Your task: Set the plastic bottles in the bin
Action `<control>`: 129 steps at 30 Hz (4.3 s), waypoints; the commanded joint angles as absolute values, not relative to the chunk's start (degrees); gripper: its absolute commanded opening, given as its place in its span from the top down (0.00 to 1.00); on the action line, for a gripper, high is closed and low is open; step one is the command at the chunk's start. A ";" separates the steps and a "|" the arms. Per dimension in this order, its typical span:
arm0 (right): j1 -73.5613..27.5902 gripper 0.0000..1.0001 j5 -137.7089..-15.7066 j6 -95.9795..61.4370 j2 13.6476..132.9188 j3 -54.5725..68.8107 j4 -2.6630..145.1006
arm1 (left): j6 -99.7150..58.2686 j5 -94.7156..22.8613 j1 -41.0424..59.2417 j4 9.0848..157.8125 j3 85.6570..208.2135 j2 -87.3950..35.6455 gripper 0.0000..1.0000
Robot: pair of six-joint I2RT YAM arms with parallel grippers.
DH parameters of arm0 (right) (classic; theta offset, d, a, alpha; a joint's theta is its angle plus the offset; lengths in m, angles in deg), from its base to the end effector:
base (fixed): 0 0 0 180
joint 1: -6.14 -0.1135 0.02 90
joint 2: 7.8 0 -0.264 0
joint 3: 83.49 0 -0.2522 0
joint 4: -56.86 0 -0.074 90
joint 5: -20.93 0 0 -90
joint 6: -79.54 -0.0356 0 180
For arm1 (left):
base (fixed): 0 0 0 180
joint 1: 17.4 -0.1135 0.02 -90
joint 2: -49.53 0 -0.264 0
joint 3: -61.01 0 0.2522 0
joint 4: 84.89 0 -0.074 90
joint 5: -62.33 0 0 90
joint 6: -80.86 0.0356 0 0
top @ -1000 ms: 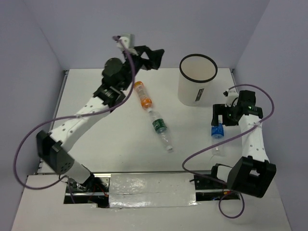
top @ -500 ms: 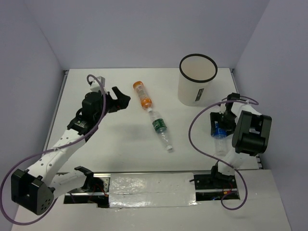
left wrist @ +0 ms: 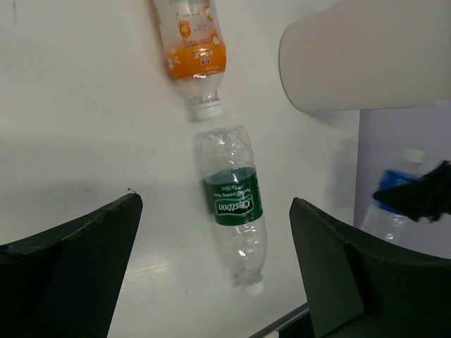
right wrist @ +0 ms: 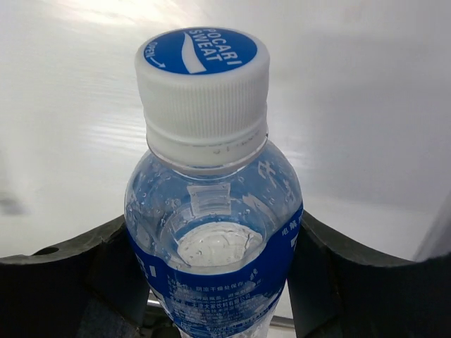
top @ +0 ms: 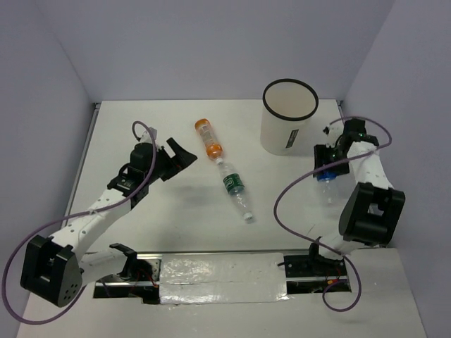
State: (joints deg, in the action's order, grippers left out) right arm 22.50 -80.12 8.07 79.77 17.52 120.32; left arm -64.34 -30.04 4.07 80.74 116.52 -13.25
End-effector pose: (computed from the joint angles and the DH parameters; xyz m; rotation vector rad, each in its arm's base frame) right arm 0.2819 -0.0756 0.2360 -0.0952 2.7818 0.1250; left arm 0.2333 -0.0933 0.2759 -0.5710 1.9833 -0.9027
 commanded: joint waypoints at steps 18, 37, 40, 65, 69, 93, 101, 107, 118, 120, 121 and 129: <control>7.29 0.77 -97.55 0.28 85.97 -39.85 98.95 | -70.14 -40.85 4.39 71.59 124.16 -27.29 0.01; 7.20 0.01 -94.64 -3.42 92.94 -30.81 85.83 | -74.80 -33.12 17.84 69.58 135.05 -41.59 0.01; 8.07 0.00 -99.72 -2.64 89.24 -28.70 89.67 | -73.75 -31.89 18.90 67.21 139.71 -45.90 0.01; 15.54 0.00 -117.32 -0.52 57.24 11.12 94.97 | -71.02 -28.80 24.17 57.16 156.68 -65.01 0.51; 17.47 0.00 -118.63 -1.58 56.28 10.16 95.06 | -67.60 -32.76 24.17 60.67 155.80 -59.03 0.64; 27.67 0.00 -122.24 -0.70 48.11 12.70 98.83 | -59.33 -37.08 16.79 120.24 205.25 -76.31 0.82; 28.55 0.00 -122.85 -0.17 45.90 15.25 102.00 | -43.19 -23.55 20.30 127.76 210.29 -87.66 0.80; 28.73 0.00 -123.21 -0.09 45.82 15.60 102.18 | -40.43 -21.52 21.01 124.15 207.14 -88.02 0.48; 28.82 0.00 -123.65 -0.53 46.26 17.71 101.21 | -39.38 -23.36 20.57 115.80 206.78 -82.75 0.01; 28.73 0.00 -123.73 -0.26 46.26 17.80 101.30 | -38.77 -23.19 20.22 115.10 205.64 -80.47 0.01; 28.82 0.00 -123.65 0.09 46.26 17.72 101.38 | -37.89 -23.18 19.70 114.75 204.33 -79.59 0.01; 28.73 0.00 -124.00 1.94 46.52 18.85 102.44 | -44.62 -22.04 11.18 101.00 187.98 -62.02 0.01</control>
State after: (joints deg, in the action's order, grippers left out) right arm 28.32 -122.91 0.99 46.70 17.72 102.61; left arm -40.04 -22.98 15.64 106.75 190.79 -69.58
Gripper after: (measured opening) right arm 0.994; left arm 0.994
